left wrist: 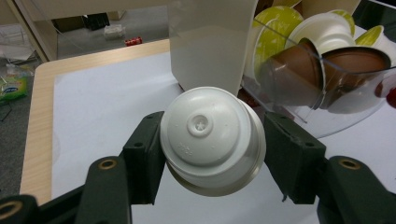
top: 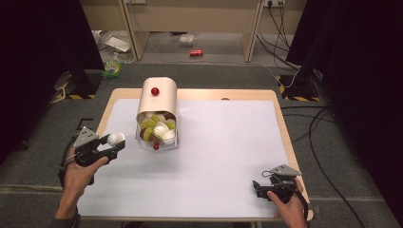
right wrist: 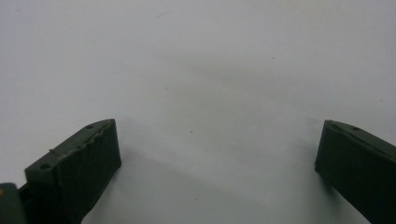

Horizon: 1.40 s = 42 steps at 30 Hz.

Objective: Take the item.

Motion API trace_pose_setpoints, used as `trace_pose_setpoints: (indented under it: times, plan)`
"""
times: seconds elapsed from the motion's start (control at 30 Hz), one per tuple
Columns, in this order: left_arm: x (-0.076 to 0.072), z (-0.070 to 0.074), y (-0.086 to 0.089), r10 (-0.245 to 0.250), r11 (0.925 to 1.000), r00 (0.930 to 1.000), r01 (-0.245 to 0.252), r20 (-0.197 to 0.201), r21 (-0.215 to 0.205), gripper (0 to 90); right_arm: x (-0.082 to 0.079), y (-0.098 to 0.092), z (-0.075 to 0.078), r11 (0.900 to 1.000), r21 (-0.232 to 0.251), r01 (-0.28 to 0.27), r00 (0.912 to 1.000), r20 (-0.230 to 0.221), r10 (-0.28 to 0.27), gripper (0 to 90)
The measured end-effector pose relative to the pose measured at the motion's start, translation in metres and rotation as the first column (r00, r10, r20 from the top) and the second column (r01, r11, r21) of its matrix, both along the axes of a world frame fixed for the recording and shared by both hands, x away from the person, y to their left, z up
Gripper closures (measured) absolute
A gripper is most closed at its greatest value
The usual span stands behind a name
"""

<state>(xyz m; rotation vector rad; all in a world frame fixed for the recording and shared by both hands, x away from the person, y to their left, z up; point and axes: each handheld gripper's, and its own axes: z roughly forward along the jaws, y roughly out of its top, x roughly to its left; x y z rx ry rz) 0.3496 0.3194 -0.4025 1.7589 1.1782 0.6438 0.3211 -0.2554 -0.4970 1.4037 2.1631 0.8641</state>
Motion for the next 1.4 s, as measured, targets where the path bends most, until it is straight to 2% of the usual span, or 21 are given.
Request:
trace_pose_setpoints:
  times: [0.17,0.43,1.13,1.4]
  plan:
    - [0.0,-0.007,0.001,0.01,0.9999,0.9999,-0.01,-0.01,0.007,41.3,0.0,0.0,0.0,1.0,0.001,0.001,1.0,-0.001,-0.001,0.4]
    - [0.002,-0.027,0.006,0.034,0.9993,0.9983,-0.033,-0.047,0.017,41.3,0.0,0.0,0.0,1.0,0.001,0.0,1.0,0.0,0.0,0.4]
    - [0.006,-0.051,0.014,0.062,0.9979,0.9927,-0.059,-0.104,0.028,41.3,0.0,0.0,0.0,1.0,0.001,0.0,1.0,0.0,0.0,0.5]
    - [0.008,-0.061,0.019,0.079,0.9965,0.9886,-0.075,-0.128,0.037,41.3,0.0,0.0,0.0,1.0,0.001,0.0,1.0,0.0,0.0,0.5]
